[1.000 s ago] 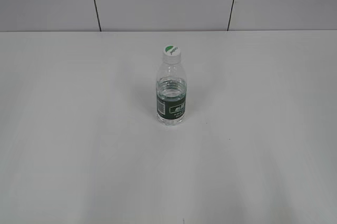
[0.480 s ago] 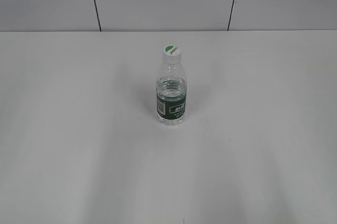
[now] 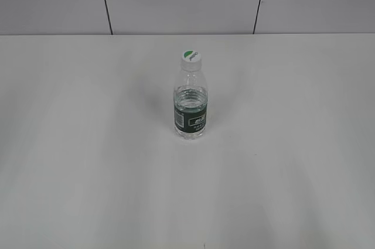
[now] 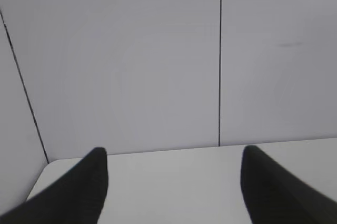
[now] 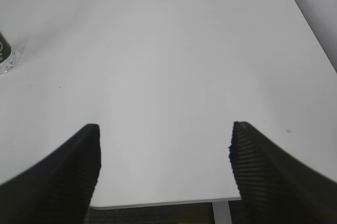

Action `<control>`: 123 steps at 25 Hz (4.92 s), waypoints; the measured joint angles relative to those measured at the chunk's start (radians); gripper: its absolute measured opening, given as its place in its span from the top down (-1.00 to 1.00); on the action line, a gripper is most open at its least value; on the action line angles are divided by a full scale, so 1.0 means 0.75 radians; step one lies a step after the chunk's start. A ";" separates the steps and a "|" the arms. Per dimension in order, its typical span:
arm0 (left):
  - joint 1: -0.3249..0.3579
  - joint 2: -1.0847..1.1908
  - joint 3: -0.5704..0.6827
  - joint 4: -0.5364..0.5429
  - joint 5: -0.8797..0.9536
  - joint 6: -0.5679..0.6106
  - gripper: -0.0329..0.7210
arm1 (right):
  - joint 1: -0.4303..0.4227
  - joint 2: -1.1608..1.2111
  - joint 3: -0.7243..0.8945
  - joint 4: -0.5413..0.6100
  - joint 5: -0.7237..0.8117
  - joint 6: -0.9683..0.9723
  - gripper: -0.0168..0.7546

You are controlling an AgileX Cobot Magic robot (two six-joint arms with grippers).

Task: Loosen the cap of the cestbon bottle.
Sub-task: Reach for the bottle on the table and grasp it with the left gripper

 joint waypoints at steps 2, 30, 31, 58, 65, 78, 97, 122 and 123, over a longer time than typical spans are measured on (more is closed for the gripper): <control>0.000 0.103 0.001 0.021 -0.105 0.000 -0.35 | 0.000 0.000 0.000 0.000 0.000 0.000 -0.55; 0.000 1.400 -0.160 0.750 -1.201 -0.360 -0.32 | 0.000 0.000 0.000 0.000 0.000 0.000 -0.55; 0.001 1.422 -0.191 0.831 -1.202 -0.360 -0.32 | 0.000 0.000 0.000 0.000 0.000 0.000 -0.55; -0.317 1.714 -0.788 1.808 -1.095 -0.694 -0.65 | 0.000 0.000 0.000 0.000 0.000 0.000 -0.55; -0.408 1.774 -0.857 1.718 -1.029 -0.694 -0.65 | 0.000 0.000 0.000 0.000 0.000 0.000 -0.55; -0.457 1.838 -0.905 1.600 -0.997 -0.698 -0.65 | 0.000 0.000 0.000 0.000 0.000 0.000 -0.55; -0.532 1.849 -0.905 1.409 -0.859 -0.698 -0.59 | 0.000 0.000 0.000 0.000 0.000 0.000 -0.55; -0.532 1.849 -0.905 1.423 -0.862 -0.699 -0.17 | 0.000 0.250 -0.067 0.001 -0.116 0.002 -0.55; -0.532 1.849 -0.905 1.424 -0.865 -0.699 -0.17 | 0.000 0.304 -0.079 0.002 -0.133 0.004 -0.55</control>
